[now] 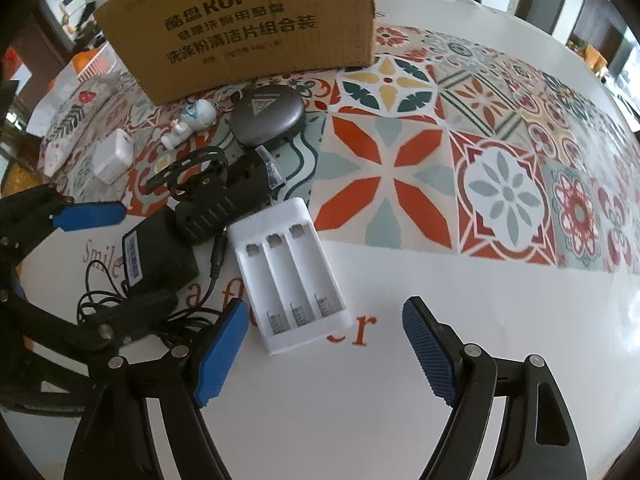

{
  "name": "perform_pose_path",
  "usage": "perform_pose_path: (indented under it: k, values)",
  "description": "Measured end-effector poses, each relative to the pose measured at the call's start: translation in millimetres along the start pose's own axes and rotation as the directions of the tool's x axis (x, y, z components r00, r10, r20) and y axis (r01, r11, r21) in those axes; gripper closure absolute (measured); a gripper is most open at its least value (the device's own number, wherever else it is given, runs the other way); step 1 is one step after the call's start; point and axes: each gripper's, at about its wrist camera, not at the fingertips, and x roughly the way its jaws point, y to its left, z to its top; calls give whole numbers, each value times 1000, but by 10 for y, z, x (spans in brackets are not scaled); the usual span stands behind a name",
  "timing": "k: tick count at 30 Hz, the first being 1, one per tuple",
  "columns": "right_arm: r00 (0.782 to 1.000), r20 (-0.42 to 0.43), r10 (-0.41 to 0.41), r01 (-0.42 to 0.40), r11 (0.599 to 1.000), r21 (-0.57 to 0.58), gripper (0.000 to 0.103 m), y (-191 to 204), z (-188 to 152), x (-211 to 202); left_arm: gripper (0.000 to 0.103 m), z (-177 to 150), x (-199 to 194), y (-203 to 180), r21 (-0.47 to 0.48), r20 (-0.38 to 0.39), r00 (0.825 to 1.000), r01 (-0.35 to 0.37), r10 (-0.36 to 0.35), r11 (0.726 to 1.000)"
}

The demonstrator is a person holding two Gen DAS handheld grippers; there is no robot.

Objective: Organize rigid objects
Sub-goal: 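Grasp the black power adapter with the left tool while the right tool grasps the white battery charger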

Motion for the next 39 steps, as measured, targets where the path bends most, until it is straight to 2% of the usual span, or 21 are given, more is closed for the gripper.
perform_pose_path:
  k: [9, 13, 15, 16, 19, 28, 39]
  values:
    - [1000, -12, -23, 22, 997, -74, 23, 88, 98, 92, 27, 25, 120, 78, -17, -13, 999, 47, -47, 999]
    - [999, 6, -35, 36, 995, -88, 23, 170, 153, 145, 31, 12, 118, 92, -14, 2, 999, 40, -40, 999]
    - [999, 20, -39, 41, 994, -100, 27, 255, 172, 173, 36, 5, 104, 88, -15, 16, 999, 32, -31, 999]
    - [999, 28, -40, 43, 993, -111, 32, 290, 172, 178, 42, -1, 93, 82, -18, 22, 999, 28, -28, 999]
    - [998, 50, -27, 34, 990, -136, 48, 379, 143, 161, 42, -14, 88, 53, -26, 33, 999, 21, -20, 999]
    - [998, 64, -13, 20, 994, -112, 50, 413, 83, 66, 43, -159, -19, 125, -111, 53, 998, 48, -42, 993]
    - [994, 110, -5, 13, 997, -71, 52, 278, -66, -282, 45, -272, -247, 68, -178, 112, 994, 10, 10, 984]
